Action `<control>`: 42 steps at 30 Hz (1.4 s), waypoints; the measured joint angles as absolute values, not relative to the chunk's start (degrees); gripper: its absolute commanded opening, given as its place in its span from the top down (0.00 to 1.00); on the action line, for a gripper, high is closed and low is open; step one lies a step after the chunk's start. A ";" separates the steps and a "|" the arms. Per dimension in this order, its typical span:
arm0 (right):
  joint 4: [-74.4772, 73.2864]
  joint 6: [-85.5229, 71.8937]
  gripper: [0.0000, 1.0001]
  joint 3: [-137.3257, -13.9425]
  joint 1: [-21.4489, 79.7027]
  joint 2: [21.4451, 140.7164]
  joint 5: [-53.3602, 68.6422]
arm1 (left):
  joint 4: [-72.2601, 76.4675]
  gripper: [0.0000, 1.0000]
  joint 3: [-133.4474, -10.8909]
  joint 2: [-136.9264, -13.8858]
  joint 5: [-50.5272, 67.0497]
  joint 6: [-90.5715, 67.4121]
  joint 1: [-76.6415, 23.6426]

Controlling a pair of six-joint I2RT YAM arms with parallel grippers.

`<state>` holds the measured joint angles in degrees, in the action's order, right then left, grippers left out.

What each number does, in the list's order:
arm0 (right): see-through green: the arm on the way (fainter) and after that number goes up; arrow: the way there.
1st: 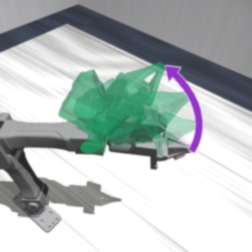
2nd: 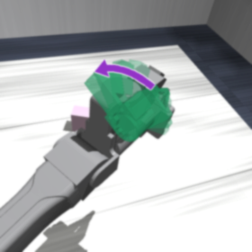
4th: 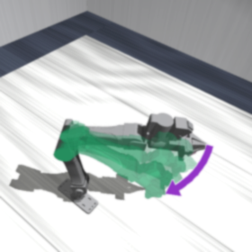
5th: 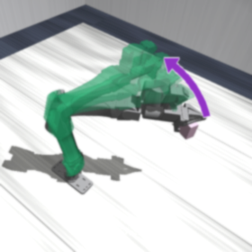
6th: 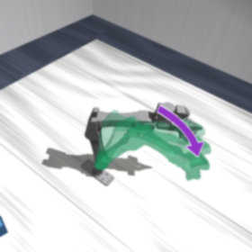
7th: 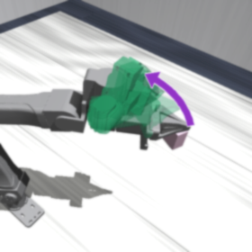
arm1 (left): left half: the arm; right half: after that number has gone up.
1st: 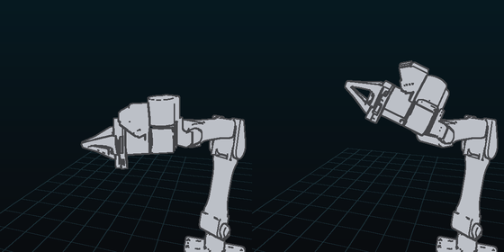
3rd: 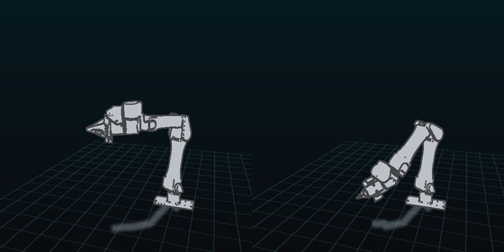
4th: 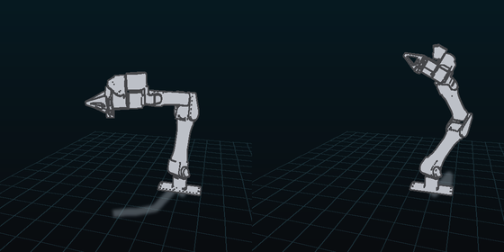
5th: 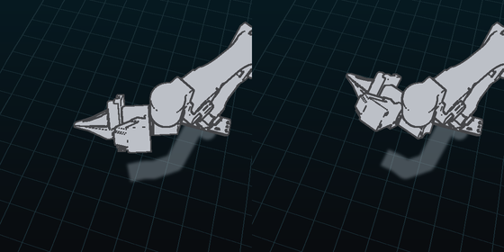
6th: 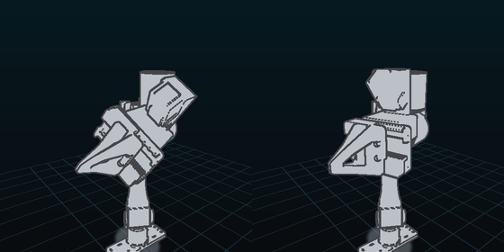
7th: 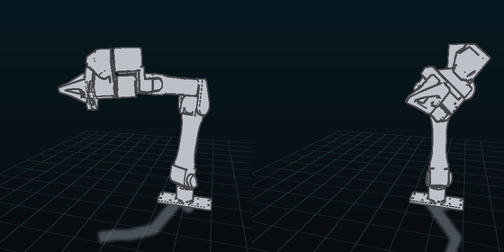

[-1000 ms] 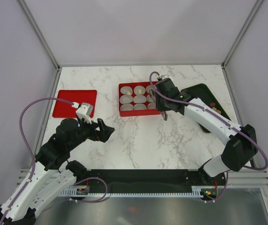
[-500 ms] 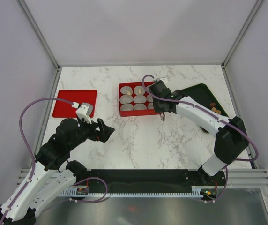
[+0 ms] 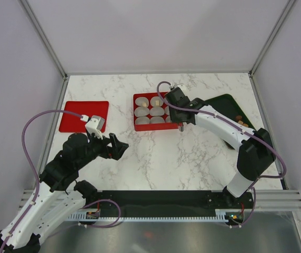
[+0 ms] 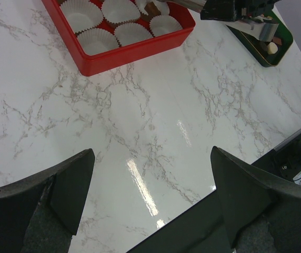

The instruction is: Pack the chocolate

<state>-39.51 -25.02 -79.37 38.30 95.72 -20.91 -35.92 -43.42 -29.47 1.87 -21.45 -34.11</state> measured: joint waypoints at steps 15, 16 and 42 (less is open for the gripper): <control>-43.57 -24.32 0.56 -81.10 37.52 84.86 -21.12 | -35.92 0.00 -43.42 -29.47 1.87 -21.45 -34.11; -44.05 -24.34 0.56 -80.42 36.73 83.02 -21.23 | -35.92 0.00 -43.42 -29.45 1.87 -21.45 -34.11; -50.98 -24.71 0.52 -59.46 10.72 70.87 -22.28 | -35.92 0.00 -43.42 -29.47 2.09 -21.45 -34.22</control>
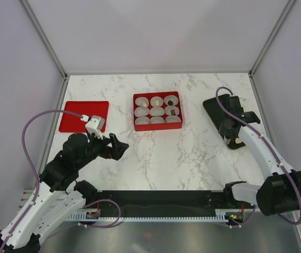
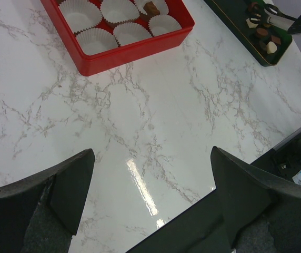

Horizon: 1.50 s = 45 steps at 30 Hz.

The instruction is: Pack the chocolate

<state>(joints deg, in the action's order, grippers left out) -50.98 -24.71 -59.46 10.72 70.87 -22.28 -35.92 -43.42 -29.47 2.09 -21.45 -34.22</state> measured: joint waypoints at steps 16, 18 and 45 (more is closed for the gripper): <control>-43.66 -24.62 0.52 -53.69 2.33 70.98 -14.92 | -35.92 0.00 -43.42 -29.52 2.11 -21.43 -34.20; -43.07 -24.62 0.52 -53.45 2.33 71.05 -14.44 | -35.92 0.00 -43.42 -29.52 2.11 -21.45 -34.20; -40.66 -23.35 0.59 -52.84 2.24 73.78 -11.99 | -35.92 0.00 -43.42 -29.52 2.09 -21.45 -34.22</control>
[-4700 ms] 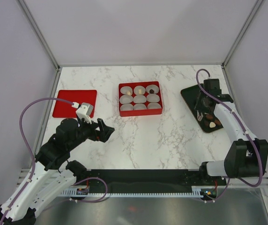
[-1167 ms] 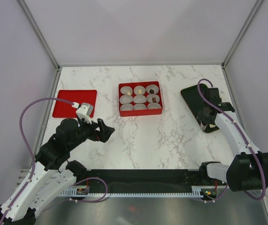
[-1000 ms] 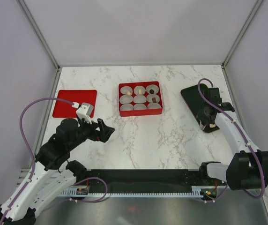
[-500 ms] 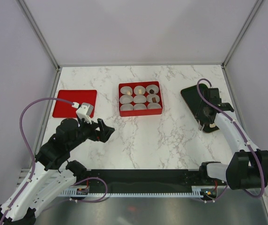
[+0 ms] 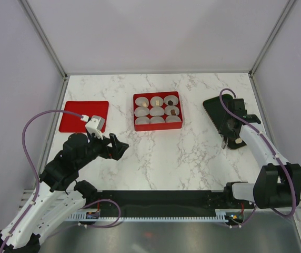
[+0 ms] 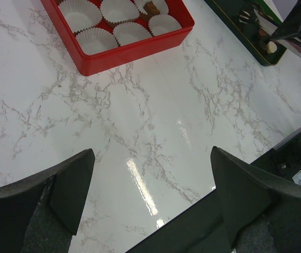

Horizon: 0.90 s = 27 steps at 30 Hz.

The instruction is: Pack the chocolate

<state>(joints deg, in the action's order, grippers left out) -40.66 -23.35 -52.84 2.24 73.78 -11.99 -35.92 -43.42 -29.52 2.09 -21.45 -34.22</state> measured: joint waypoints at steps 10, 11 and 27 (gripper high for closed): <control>-41.04 -22.70 0.64 -53.74 2.24 71.57 -7.84 | -35.92 0.00 -43.40 -29.52 2.11 -21.45 -34.20; -41.10 -22.68 0.64 -54.17 2.24 71.29 -7.49 | -35.92 0.00 -43.40 -29.52 2.11 -21.45 -34.20; -40.88 -24.75 0.66 -69.30 21.56 74.59 -6.98 | -35.92 0.00 -43.40 -29.74 2.07 -21.43 -34.22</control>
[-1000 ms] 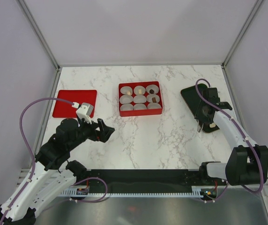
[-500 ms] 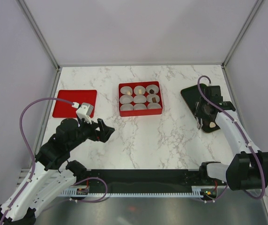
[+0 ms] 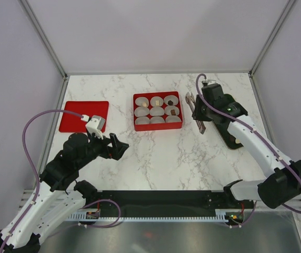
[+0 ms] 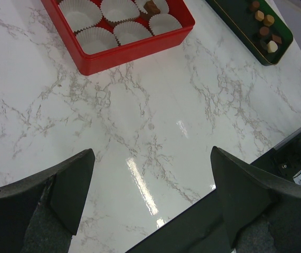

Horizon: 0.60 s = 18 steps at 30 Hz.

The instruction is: Pack the chocolate

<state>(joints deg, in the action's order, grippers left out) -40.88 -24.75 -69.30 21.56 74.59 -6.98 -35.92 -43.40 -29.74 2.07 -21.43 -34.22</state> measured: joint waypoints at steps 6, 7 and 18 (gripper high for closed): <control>-39.38 -26.87 0.65 -75.05 32.99 83.11 -9.37 | -35.92 0.00 -43.40 -29.74 2.07 -21.45 -34.22; -39.24 -27.09 0.65 -75.77 34.57 84.71 -9.80 | -35.92 0.00 -43.40 -29.74 2.04 -21.45 -34.22; -36.49 -27.83 0.64 -80.34 42.70 97.86 -12.58 | -35.92 0.00 -43.40 -29.54 2.04 -21.45 -34.20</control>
